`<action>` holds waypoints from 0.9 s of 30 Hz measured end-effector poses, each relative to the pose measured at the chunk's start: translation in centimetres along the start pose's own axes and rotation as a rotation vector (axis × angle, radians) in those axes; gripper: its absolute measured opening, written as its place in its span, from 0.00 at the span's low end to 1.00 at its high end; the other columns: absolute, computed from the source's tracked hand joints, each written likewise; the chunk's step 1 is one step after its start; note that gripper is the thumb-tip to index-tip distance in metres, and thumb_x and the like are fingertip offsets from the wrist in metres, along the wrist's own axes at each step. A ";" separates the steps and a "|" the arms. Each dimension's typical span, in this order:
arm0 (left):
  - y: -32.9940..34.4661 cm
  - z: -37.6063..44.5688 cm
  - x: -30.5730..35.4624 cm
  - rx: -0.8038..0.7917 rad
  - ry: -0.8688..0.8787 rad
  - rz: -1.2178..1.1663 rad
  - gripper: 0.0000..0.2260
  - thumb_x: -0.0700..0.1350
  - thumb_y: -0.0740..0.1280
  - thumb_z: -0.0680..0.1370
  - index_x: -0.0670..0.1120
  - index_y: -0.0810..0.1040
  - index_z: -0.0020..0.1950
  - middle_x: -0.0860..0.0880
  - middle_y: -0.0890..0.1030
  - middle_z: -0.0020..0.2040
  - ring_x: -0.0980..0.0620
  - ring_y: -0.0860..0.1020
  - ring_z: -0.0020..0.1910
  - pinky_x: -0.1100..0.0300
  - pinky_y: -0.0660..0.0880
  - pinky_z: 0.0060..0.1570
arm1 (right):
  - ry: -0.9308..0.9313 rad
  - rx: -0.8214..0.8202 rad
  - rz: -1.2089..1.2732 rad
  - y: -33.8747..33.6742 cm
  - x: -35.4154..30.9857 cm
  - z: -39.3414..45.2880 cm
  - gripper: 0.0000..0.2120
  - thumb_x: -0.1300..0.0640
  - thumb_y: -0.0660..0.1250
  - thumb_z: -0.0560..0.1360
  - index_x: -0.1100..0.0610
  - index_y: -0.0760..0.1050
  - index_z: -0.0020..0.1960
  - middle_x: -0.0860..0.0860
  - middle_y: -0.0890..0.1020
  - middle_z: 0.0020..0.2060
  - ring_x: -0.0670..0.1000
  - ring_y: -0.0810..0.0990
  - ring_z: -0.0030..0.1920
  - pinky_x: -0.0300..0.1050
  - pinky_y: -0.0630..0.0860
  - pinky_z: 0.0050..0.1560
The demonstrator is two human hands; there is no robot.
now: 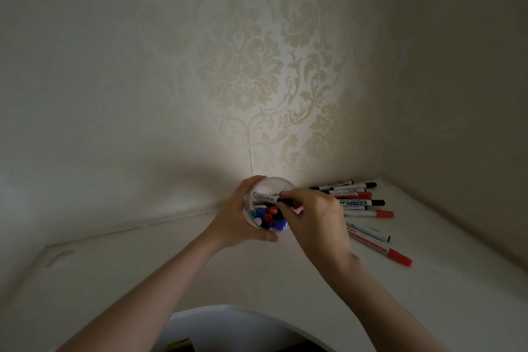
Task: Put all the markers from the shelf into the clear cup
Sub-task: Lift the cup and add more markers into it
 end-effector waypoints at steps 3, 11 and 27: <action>0.1 0.0 -0.2 0.005 -0.006 -0.007 0.50 0.41 0.87 0.55 0.53 0.67 0.72 0.52 0.77 0.66 0.51 0.79 0.65 0.43 0.79 0.62 | -0.012 0.032 0.007 -0.4 -0.3 -0.1 0.03 0.58 0.70 0.72 0.55 0.82 0.41 0.49 0.83 0.33 0.48 0.80 0.33 0.45 0.78 0.32; 0.8 0.1 0.4 0.007 0.017 0.027 0.48 0.46 0.86 0.54 0.59 0.68 0.71 0.57 0.77 0.66 0.54 0.77 0.66 0.45 0.77 0.65 | -0.005 -0.264 -0.487 4.7 -0.9 0.0 0.12 0.50 0.71 0.70 0.54 0.80 0.51 0.52 0.82 0.49 0.54 0.78 0.52 0.48 0.76 0.48; 0.5 0.3 -0.3 0.109 0.025 -0.022 0.48 0.46 0.87 0.53 0.60 0.70 0.68 0.54 0.77 0.65 0.47 0.78 0.65 0.39 0.78 0.62 | 0.082 -0.201 0.111 1.2 1.9 -1.5 0.08 0.52 0.73 0.70 0.50 0.83 0.49 0.45 0.83 0.42 0.40 0.76 0.35 0.29 0.72 0.37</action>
Point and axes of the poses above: each hand's wrist, its own z-axis towards the middle knuckle, its own y-axis out of the palm, x = y × z, the point moved 8 cm from there along z, towards the middle knuckle
